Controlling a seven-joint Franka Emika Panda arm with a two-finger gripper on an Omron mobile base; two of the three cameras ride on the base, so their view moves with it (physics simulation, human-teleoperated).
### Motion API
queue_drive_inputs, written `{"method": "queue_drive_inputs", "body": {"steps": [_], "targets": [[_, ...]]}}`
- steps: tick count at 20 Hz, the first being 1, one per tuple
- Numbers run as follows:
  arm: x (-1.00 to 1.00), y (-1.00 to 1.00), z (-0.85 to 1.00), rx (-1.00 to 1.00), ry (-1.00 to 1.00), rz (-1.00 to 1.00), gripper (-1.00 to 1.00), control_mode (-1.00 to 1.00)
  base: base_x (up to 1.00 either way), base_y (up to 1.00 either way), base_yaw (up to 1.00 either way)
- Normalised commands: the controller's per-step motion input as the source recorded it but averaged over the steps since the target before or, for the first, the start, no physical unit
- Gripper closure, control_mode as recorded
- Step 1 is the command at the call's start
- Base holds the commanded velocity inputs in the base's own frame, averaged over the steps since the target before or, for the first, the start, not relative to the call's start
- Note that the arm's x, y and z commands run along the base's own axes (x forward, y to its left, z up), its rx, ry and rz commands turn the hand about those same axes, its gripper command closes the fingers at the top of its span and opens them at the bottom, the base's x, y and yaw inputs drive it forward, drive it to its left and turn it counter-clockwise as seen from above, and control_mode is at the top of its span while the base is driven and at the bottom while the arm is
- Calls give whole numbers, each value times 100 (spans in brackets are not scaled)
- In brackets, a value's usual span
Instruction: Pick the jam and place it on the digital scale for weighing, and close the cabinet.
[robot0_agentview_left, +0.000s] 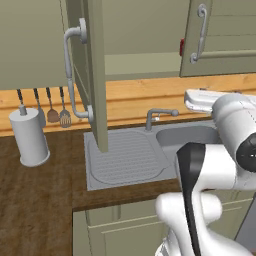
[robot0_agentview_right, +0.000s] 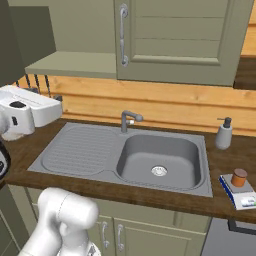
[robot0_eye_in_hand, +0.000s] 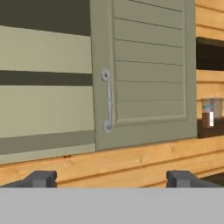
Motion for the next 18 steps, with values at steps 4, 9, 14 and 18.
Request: {"method": "queue_drive_inputs", "body": {"steps": [4,9,14,18], "targets": [[0,69,-41,0,-2,8,-100,-100,0,0,0],[-42,-10,-22,2,-5,2,-100,-100,0,0,0],[-100,69,0,2,-19,0,-100,-100,0,0,0],[-100,70,0,6,-15,0,-100,-100,0,0,0]]}}
